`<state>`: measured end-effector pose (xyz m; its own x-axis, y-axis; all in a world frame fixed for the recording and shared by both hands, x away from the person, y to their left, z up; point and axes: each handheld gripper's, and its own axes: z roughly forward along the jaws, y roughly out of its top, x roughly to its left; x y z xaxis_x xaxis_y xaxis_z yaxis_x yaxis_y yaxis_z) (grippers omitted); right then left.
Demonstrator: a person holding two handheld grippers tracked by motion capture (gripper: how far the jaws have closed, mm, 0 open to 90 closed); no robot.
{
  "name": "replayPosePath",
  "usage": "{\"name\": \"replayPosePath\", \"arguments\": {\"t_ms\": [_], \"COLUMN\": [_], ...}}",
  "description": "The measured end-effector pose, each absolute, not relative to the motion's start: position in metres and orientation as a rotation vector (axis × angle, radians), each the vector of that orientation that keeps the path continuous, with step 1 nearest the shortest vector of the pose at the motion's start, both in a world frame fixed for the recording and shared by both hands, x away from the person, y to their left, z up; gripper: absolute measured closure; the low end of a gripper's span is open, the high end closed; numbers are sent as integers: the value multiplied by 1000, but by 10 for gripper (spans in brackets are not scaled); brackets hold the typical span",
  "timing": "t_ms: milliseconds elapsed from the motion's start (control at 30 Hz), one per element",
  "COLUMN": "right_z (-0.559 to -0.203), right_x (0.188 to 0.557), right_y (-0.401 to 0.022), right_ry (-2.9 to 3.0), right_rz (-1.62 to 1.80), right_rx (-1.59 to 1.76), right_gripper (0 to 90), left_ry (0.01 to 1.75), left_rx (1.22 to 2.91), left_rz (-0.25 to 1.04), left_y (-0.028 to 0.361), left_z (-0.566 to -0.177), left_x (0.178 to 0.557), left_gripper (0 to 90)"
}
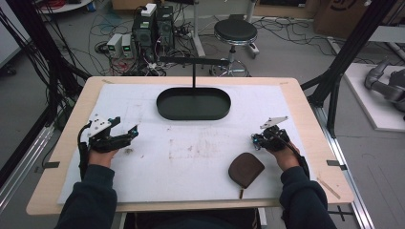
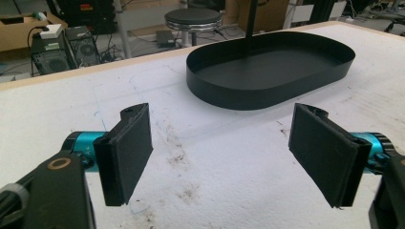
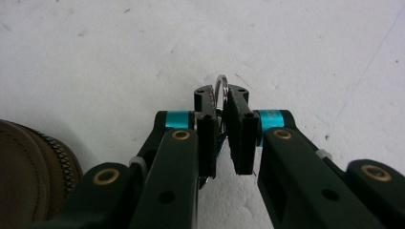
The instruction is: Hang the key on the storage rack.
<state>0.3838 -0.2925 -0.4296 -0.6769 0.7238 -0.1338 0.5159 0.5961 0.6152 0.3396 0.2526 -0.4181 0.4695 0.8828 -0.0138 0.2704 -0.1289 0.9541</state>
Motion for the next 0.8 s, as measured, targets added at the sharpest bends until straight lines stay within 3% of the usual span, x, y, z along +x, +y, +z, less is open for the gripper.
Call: {"name": "replayPosePath", "arguments": {"t_ms": [167, 300, 533, 800], "right_z": [-428, -428, -424, -396], "right_x": [385, 386, 385, 387], "right_y": [-290, -291, -289, -291], "right_ry": [2450, 2439, 2444, 2372], "right_rz": [748, 746, 734, 924], "right_rx": [1015, 1095, 1087, 1028], "right_gripper": [826, 888, 900, 900], "left_ry": [1006, 1010, 1010, 1013], "left_rx": [1658, 1654, 1657, 1659], "left_rz": [723, 722, 723, 725], "left_y": [253, 253, 253, 253], "left_z": [-418, -418, -418, -419], "left_x": [339, 339, 339, 339], "left_gripper": [227, 227, 227, 227]}}
